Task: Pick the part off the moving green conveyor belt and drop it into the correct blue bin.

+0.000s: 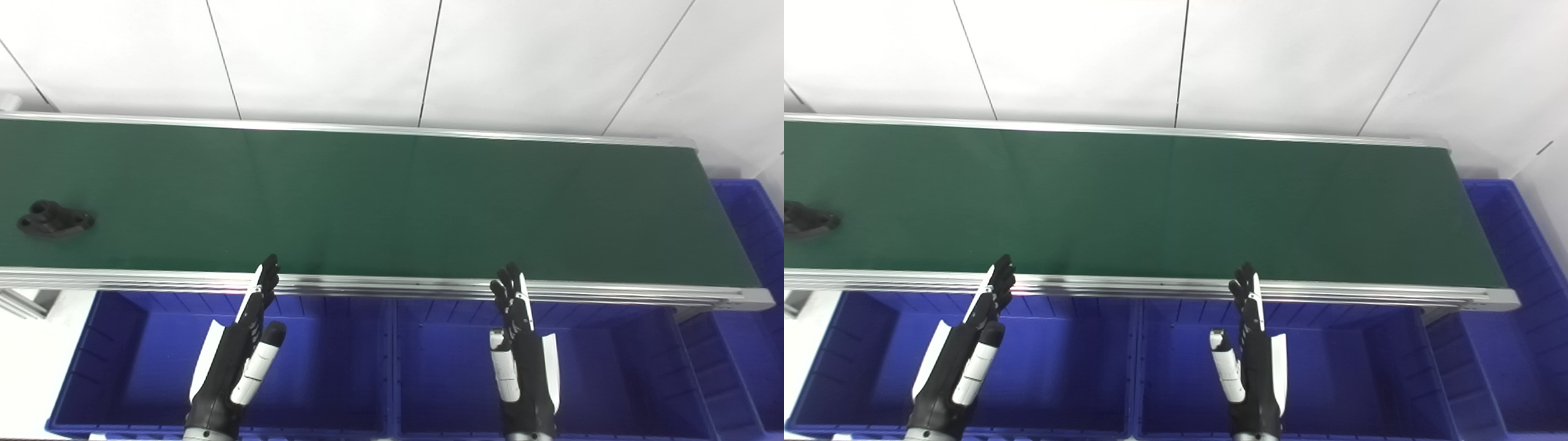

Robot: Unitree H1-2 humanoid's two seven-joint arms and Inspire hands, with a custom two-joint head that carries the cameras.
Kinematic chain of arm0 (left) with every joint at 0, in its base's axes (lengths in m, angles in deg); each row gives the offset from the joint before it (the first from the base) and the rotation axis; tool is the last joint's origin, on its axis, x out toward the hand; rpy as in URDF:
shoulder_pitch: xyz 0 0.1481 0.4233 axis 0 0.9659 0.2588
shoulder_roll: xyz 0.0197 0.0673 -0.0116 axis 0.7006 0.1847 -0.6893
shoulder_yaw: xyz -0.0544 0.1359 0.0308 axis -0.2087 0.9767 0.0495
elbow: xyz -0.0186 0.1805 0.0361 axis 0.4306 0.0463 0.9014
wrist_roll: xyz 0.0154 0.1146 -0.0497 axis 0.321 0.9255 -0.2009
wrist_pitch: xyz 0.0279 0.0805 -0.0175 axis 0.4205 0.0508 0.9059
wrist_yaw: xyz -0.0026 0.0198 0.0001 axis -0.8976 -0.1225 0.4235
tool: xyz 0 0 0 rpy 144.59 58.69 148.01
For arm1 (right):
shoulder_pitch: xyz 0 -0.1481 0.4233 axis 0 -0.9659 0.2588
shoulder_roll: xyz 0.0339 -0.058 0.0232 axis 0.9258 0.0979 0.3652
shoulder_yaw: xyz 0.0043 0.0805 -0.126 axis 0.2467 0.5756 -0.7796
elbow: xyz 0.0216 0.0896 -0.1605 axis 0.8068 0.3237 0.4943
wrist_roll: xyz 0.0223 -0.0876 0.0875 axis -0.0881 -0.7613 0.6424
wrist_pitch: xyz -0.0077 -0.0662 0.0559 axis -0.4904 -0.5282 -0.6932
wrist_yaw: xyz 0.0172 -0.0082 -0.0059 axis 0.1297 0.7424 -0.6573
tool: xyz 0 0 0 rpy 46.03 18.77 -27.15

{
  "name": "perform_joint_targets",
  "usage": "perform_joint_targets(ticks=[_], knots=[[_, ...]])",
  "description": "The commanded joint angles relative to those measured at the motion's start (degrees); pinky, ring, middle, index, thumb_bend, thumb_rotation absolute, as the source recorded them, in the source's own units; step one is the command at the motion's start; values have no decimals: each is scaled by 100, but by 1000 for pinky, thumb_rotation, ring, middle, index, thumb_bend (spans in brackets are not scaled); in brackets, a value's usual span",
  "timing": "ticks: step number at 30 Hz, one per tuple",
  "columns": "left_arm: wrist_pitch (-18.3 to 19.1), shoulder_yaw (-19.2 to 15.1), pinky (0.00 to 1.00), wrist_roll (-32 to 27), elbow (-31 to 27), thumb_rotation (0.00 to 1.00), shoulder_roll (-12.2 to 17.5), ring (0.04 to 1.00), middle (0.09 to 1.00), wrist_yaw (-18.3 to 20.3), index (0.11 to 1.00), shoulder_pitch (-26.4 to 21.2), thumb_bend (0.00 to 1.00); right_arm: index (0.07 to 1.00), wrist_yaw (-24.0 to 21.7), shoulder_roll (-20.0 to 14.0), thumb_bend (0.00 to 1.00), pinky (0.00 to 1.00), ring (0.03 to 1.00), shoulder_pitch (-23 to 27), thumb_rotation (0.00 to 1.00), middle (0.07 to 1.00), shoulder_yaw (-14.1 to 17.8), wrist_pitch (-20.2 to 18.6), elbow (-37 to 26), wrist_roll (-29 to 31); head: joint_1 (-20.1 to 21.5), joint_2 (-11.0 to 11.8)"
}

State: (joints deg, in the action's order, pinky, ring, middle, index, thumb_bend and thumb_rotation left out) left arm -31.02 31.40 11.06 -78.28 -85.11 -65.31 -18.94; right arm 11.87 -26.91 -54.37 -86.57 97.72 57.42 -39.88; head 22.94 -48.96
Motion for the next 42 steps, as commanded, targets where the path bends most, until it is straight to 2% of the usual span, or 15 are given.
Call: perform_joint_targets(ticks=[1, 12, 33, 38, 42], knots=[[-260, -3, 1000, 29, -88, 1000, -41, 1000, 1000, -85, 1000, -36, 712, 980, -36, 270, 832, 962, 943, -50, 1000, 964, -123, -16, -268, 14, -15, 7], [-449, 50, 1000, 70, 34, 1000, -139, 1000, 1000, -225, 1000, 9, 698, 970, -75, 155, 825, 966, 946, -43, 1000, 969, -85, -1, -165, 78, -241, 143], [-669, 81, 1000, 47, 244, 1000, -199, 1000, 1000, -239, 1000, 25, 706, 982, -251, 61, 880, 943, 931, -41, 998, 967, 2, 48, -87, 184, -349, 257], [-756, 101, 1000, 120, 345, 1000, -199, 1000, 1000, -272, 1000, 37, 706, 979, -210, 63, 879, 930, 929, -44, 992, 961, 34, 156, 26, 198, -487, 430], [-890, 141, 1000, 172, 483, 1000, -249, 1000, 1000, -328, 1000, 57, 700, 986, -209, -20, 865, 918, 929, -46, 1000, 963, 72, 303, 147, 181, -779, 619]])
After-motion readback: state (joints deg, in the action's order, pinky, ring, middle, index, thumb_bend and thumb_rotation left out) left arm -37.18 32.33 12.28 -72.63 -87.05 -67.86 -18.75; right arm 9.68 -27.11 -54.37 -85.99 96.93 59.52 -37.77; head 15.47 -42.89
